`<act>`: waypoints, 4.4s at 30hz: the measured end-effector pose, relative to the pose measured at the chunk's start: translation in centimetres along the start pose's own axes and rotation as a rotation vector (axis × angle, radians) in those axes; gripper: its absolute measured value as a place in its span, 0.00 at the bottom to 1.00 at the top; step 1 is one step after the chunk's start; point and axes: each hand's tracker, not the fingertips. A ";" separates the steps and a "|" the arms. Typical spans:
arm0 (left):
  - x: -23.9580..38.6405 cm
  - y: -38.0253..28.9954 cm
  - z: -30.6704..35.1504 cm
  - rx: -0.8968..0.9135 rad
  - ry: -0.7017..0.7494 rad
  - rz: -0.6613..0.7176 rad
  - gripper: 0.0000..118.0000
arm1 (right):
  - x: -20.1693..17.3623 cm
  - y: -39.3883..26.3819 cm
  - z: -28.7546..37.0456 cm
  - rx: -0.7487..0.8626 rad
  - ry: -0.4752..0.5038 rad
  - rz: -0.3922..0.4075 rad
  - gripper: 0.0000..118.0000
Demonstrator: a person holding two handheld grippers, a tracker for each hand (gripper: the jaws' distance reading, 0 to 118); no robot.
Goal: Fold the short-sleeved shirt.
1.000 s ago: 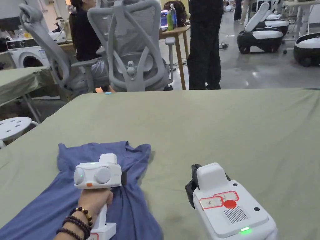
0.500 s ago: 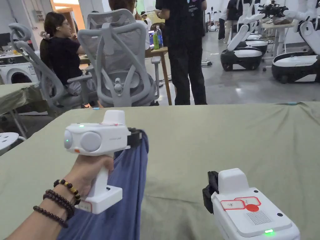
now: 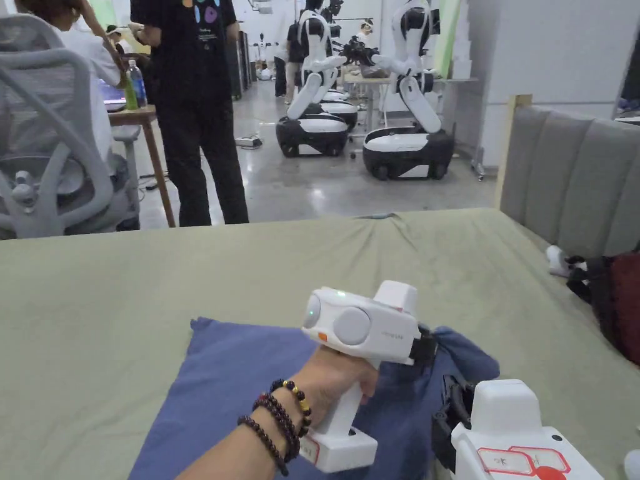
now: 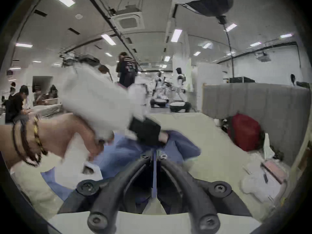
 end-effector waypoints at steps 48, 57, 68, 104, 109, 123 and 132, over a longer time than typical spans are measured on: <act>-31.6 -4.7 5.3 -0.117 0.683 0.237 0.73 | 0.4 -1.2 -11.2 -0.111 0.011 0.094 0.04; -27.4 -4.8 5.1 -0.072 0.666 0.232 0.01 | 3.1 -1.5 -10.7 -0.166 -0.039 0.051 0.04; -27.1 -4.3 8.4 -0.015 0.656 0.231 0.02 | 11.0 -1.8 -16.6 -0.408 -0.159 -0.087 0.85; -21.1 15.5 44.1 0.699 0.951 0.099 0.02 | 4.0 41.3 -21.2 0.118 -0.089 0.049 0.06; -22.9 17.3 43.0 0.727 0.949 0.199 0.02 | 3.3 43.8 -23.0 0.087 -0.122 0.082 0.06; -28.9 9.3 32.2 0.564 0.924 0.244 0.02 | 4.4 31.2 -30.4 -0.012 -0.081 0.084 0.06; -26.9 -0.3 28.2 0.453 0.870 0.242 0.02 | 6.6 19.7 -28.5 -0.137 -0.033 0.062 0.06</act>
